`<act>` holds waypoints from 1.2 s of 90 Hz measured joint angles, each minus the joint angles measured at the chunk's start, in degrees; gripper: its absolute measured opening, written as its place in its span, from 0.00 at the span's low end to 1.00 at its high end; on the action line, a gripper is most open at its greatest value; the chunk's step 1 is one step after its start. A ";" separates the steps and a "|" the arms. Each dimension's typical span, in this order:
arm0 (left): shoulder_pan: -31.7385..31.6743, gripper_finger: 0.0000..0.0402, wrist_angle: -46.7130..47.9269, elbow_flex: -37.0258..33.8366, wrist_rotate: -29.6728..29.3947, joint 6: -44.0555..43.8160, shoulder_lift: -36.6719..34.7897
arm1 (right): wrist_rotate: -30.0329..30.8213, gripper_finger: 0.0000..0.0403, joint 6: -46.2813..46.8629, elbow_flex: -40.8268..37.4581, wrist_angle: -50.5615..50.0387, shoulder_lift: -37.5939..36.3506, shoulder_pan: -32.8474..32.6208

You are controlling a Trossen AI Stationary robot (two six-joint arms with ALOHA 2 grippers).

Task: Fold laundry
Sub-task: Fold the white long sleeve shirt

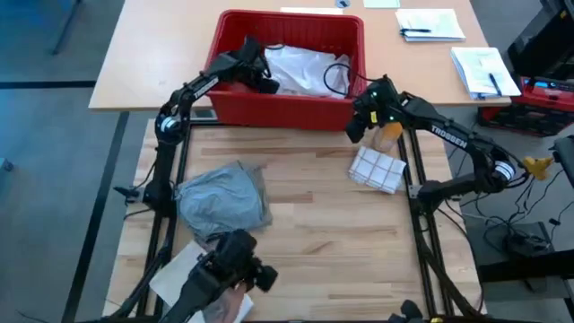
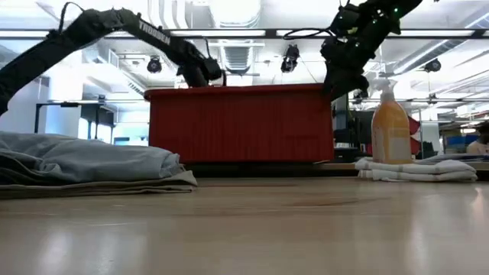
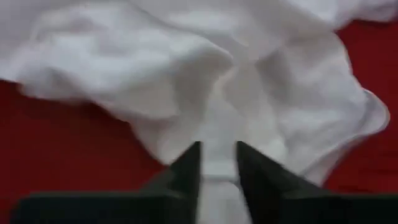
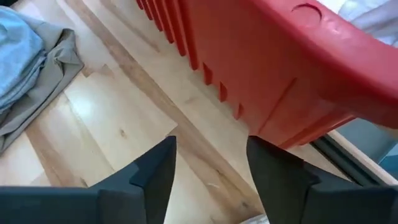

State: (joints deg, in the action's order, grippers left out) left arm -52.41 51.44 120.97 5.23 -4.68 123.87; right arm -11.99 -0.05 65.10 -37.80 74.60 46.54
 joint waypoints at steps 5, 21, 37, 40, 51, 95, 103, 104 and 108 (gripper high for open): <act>0.53 0.03 0.99 -0.76 0.10 -0.43 -1.29 | -0.15 0.43 0.00 0.00 -0.28 -0.20 -0.02; 2.40 0.00 0.39 -8.88 1.06 -4.02 -7.01 | -0.57 0.39 -0.07 0.02 -2.16 -0.23 -0.13; 3.70 0.00 -3.87 -27.24 2.64 -7.59 -18.61 | -3.66 0.34 -0.94 0.78 -3.15 -0.68 -0.20; 4.13 0.00 -6.44 -30.67 1.99 -8.52 -21.25 | -4.73 0.33 -1.30 1.38 -3.26 -0.78 -0.22; 4.87 0.00 -12.58 -39.49 1.73 -12.39 -30.09 | -6.89 0.29 -2.45 4.17 -3.17 -0.86 -0.13; 7.49 0.00 -10.69 -47.92 -1.85 -15.92 -41.72 | -9.98 0.17 -8.00 7.22 4.83 -0.92 -0.13; 7.41 0.04 -13.15 -46.60 -8.11 -13.45 -41.72 | -10.10 0.14 -6.93 7.54 4.65 -0.66 -0.12; 7.32 0.05 -13.51 -46.49 -8.94 -12.92 -41.72 | -10.10 0.14 -6.87 7.54 4.55 -0.61 -0.11; 6.84 0.09 -15.11 -45.83 -12.38 -11.15 -41.32 | -10.08 0.13 -6.61 7.54 4.34 -0.29 -0.11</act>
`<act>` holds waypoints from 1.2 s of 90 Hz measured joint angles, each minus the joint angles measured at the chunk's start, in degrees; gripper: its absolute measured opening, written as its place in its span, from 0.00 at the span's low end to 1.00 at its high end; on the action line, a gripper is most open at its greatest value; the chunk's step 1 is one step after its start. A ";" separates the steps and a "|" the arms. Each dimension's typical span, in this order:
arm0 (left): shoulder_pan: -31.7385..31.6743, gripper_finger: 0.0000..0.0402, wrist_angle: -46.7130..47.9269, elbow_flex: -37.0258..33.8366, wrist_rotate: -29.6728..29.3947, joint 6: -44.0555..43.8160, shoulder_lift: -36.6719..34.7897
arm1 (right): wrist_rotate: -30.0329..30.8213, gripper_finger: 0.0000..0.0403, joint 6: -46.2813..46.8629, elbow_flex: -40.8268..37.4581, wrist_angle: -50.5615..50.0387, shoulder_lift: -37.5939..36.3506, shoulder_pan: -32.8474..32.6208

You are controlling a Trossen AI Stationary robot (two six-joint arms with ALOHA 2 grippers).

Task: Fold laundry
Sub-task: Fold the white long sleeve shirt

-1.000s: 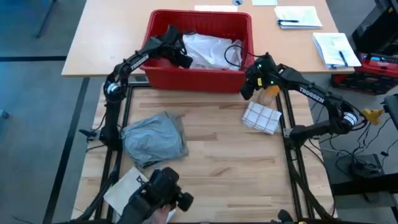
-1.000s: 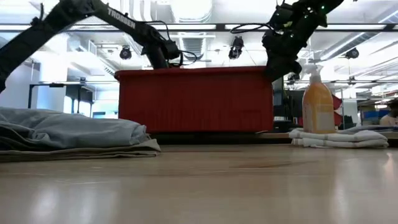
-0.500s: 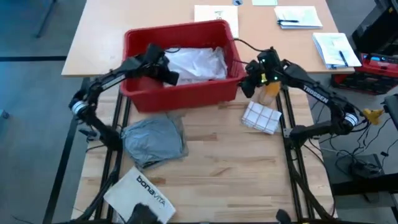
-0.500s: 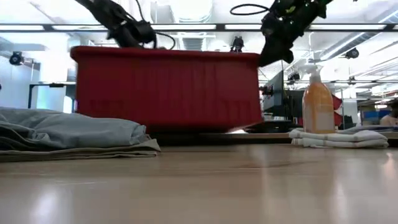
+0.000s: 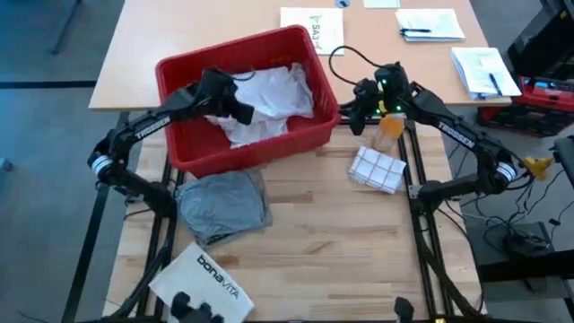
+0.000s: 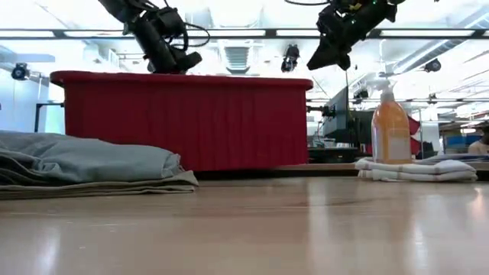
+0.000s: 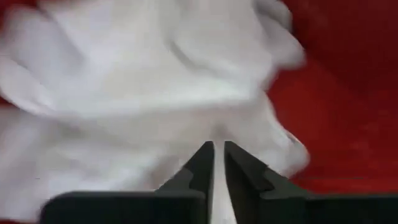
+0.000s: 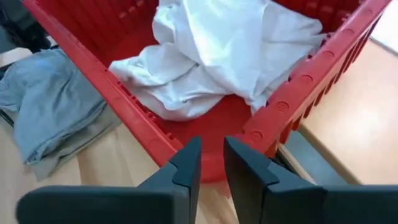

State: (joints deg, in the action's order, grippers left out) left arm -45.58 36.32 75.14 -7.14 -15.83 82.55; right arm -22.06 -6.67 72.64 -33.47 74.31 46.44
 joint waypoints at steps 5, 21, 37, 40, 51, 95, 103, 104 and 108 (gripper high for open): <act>-1.29 0.17 -1.36 1.35 -2.02 1.39 1.15 | -0.02 0.12 0.22 0.00 0.04 0.47 0.00; -6.20 0.55 0.97 5.50 -1.61 0.51 9.74 | 0.01 0.17 6.20 -0.04 -0.12 3.18 -0.02; -7.98 0.95 4.54 9.02 0.29 -0.09 19.19 | -0.28 0.39 8.81 0.00 0.13 4.25 -0.07; -7.98 0.97 4.26 9.29 -0.14 -0.09 20.29 | -0.49 0.43 9.09 0.00 0.04 4.26 -0.07; -7.79 0.90 1.19 9.37 -4.25 -0.16 21.96 | -1.04 0.60 9.07 0.04 -0.07 4.24 -0.09; -7.31 0.75 -3.37 7.99 -5.40 1.32 23.30 | 0.70 0.83 10.33 0.46 0.16 4.19 -0.04; -7.35 0.75 -4.03 7.92 -5.40 1.44 23.28 | 0.70 0.82 10.40 0.88 0.14 4.23 -0.04; -7.35 0.75 -4.14 7.92 -5.40 1.52 23.28 | 0.70 0.81 10.43 0.91 0.17 4.24 -0.04; -7.37 0.76 -4.42 7.92 -5.41 1.84 23.28 | 0.70 0.81 10.58 0.94 0.62 4.26 -0.04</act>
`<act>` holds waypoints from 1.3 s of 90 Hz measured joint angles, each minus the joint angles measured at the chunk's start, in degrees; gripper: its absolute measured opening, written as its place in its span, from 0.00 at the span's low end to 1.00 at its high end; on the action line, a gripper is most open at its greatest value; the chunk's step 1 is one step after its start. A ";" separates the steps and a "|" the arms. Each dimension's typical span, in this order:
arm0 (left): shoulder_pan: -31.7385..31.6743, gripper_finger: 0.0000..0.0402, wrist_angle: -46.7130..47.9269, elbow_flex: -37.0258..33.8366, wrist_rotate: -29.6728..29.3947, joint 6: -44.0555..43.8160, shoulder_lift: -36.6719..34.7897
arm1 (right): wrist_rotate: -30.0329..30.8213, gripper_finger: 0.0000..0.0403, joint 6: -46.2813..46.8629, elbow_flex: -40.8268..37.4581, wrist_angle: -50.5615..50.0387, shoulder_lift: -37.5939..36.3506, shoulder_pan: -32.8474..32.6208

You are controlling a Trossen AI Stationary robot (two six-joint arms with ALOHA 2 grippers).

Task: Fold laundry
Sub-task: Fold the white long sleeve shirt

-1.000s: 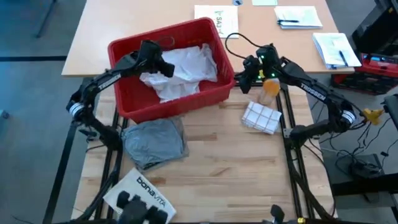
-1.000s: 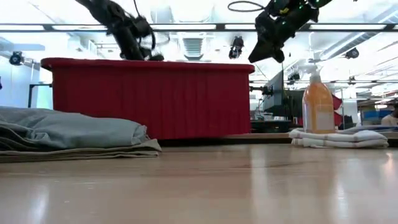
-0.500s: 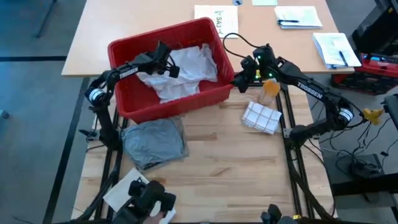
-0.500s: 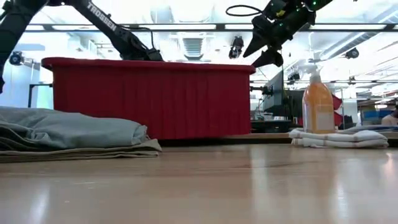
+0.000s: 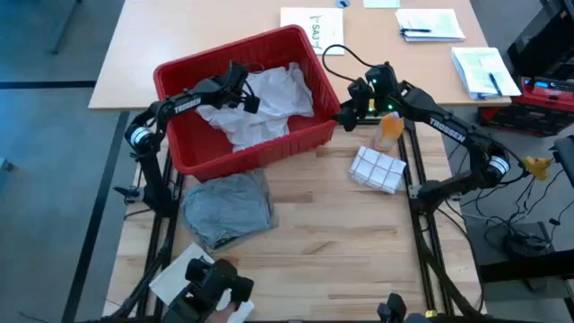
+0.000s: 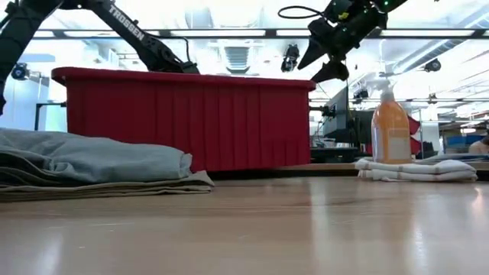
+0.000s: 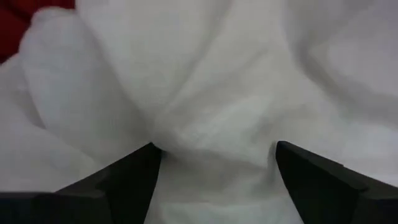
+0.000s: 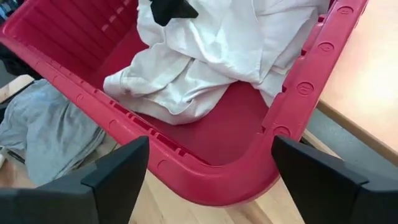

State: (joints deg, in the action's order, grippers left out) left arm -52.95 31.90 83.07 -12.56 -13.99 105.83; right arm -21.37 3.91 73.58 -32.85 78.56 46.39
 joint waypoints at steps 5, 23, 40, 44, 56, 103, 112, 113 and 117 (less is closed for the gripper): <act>-0.02 0.75 0.04 0.00 0.00 0.46 0.00 | 0.21 0.80 0.05 0.00 1.15 0.00 0.00; -0.02 0.71 0.02 -0.02 -0.09 2.11 0.00 | 0.35 0.78 0.08 0.00 2.41 0.09 0.04; -0.02 0.65 0.00 -0.04 -0.58 2.17 0.00 | 0.04 0.80 0.05 0.04 2.72 0.09 0.02; -0.06 0.62 0.00 -0.04 -1.31 2.74 0.00 | 0.02 0.81 0.04 0.04 2.76 0.09 0.02; -0.37 0.48 0.24 -0.19 -3.02 2.99 0.00 | -0.07 0.82 0.01 0.09 2.85 0.09 0.02; -1.67 0.00 7.08 4.17 -2.97 4.13 -2.13 | -0.11 0.82 -0.01 0.17 3.16 0.00 0.00; -1.05 0.00 11.08 8.62 -2.88 4.49 -3.74 | -0.12 0.81 -0.01 0.17 3.16 -0.01 0.00; -0.99 0.00 11.47 9.15 -2.81 4.49 -3.95 | -0.13 0.81 -0.01 0.17 3.16 0.00 0.00; -0.61 0.00 12.86 11.44 -2.22 4.49 -5.10 | -0.13 0.81 -0.01 0.17 3.16 -0.01 0.00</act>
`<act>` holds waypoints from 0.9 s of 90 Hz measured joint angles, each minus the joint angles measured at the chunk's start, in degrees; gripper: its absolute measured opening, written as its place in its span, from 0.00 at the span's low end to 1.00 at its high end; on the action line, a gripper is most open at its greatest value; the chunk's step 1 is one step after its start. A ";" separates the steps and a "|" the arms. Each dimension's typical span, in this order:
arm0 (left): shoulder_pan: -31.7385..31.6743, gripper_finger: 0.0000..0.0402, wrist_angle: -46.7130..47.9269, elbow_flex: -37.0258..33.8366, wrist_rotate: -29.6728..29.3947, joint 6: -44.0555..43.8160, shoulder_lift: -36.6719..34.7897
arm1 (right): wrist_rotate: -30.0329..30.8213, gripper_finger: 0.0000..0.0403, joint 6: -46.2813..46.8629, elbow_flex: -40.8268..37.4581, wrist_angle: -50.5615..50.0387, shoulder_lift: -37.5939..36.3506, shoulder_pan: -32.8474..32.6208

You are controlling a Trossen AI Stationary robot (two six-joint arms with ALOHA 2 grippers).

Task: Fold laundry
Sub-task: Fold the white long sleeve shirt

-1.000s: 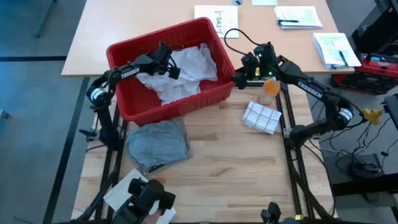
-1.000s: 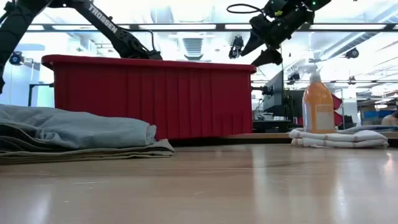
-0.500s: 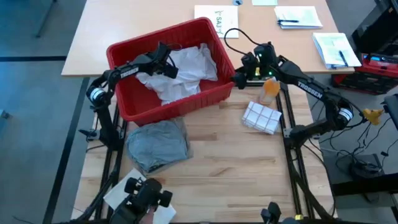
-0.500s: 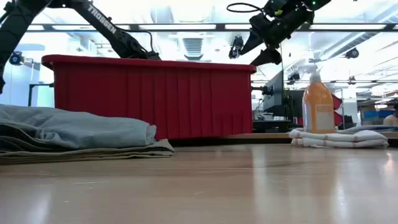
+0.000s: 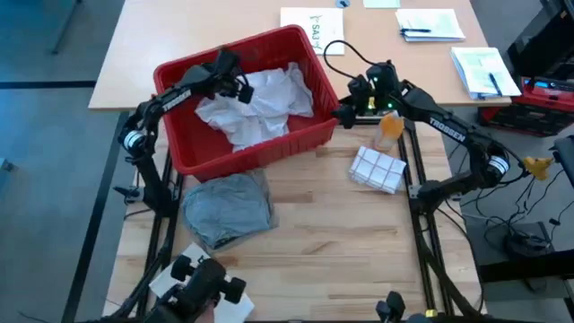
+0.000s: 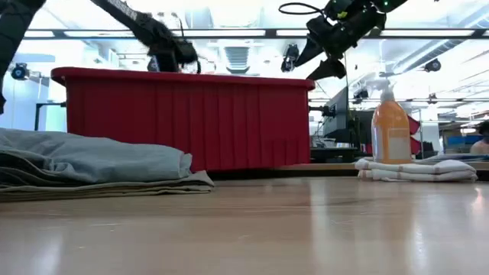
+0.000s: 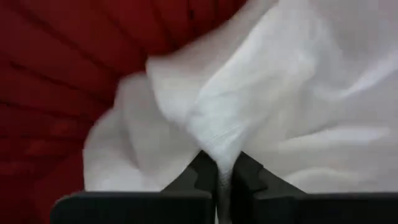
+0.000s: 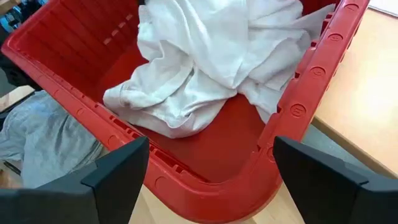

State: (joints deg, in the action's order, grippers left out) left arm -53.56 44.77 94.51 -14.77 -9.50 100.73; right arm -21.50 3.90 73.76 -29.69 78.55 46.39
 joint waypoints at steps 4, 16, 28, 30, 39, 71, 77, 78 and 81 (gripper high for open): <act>0.49 0.00 1.09 2.83 0.34 -0.13 -1.22 | 0.00 0.82 0.00 0.00 0.00 -0.01 0.00; 1.96 0.00 8.24 13.52 0.38 -0.55 -3.60 | 0.00 0.83 -0.01 0.00 0.00 -0.01 0.00; 5.40 0.00 14.13 24.81 0.37 -0.68 -5.56 | 0.00 0.82 -0.01 0.00 0.00 -0.01 0.00; 6.13 0.00 14.72 26.93 0.38 -0.87 -5.99 | 0.00 0.82 -0.01 0.00 0.00 -0.01 0.00; 9.55 0.00 15.30 36.35 0.36 -3.09 -7.78 | 0.02 0.81 -0.02 0.00 0.00 -0.01 0.00; 28.24 0.00 0.00 29.89 5.54 -7.70 -22.74 | 0.06 0.82 -0.02 0.00 0.02 -0.01 0.00; 33.14 0.00 -0.66 28.53 8.16 -6.34 -23.17 | 0.05 0.82 -0.02 0.00 0.02 -0.02 0.00; 34.30 0.00 -0.84 28.26 8.33 -6.28 -23.17 | 0.07 0.82 -0.02 0.00 0.02 -0.03 0.00; 37.85 0.00 -1.38 27.42 8.71 -6.05 -23.13 | 0.04 0.81 -0.02 0.00 0.02 -0.03 0.00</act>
State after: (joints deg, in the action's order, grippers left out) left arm -15.71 43.39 121.92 -6.07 -15.54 77.59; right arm -21.45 3.88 73.76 -29.67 78.52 46.39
